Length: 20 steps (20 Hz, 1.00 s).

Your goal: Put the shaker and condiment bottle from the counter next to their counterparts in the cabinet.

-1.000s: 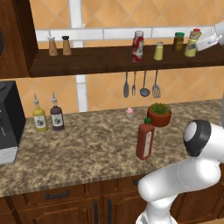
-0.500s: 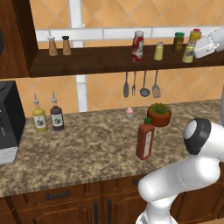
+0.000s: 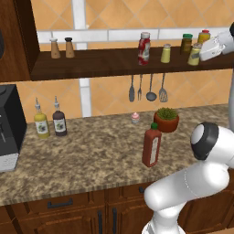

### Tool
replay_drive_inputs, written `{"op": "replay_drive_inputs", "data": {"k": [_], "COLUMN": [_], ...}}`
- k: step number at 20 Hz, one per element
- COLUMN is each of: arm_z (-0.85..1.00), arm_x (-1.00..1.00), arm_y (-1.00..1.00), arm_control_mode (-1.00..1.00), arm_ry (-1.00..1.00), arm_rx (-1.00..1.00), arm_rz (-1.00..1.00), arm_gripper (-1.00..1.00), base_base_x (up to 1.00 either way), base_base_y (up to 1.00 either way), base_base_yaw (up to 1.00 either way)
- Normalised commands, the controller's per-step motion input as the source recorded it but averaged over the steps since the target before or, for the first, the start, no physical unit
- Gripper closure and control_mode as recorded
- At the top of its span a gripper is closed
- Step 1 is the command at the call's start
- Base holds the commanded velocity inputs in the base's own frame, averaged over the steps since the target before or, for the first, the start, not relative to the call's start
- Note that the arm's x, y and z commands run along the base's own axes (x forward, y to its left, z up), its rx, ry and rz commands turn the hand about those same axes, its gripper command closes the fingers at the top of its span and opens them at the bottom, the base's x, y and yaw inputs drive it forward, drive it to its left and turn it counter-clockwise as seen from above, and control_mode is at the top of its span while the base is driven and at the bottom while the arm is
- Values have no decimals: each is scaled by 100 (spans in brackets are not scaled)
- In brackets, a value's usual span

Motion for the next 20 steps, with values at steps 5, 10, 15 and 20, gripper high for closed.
{"op": "replay_drive_inputs", "data": {"k": [5, 10, 15, 20], "arm_z": [0, 0, 0, 0], "arm_x": [46, 34, 27, 30], "arm_y": [0, 0, 0, -4], "arm_control_mode": [-100, -100, -100, -100], "arm_ry": [3, 4, 0, 0], "arm_rx": [0, 0, 0, 0], "arm_rz": [0, 0, 0, 0], "arm_gripper": [100, 100, 100, 100], "base_base_x": [0, 0, 0, 0], "base_base_y": [0, 0, 0, 0], "base_base_yaw": [0, 0, 0, 0]}}
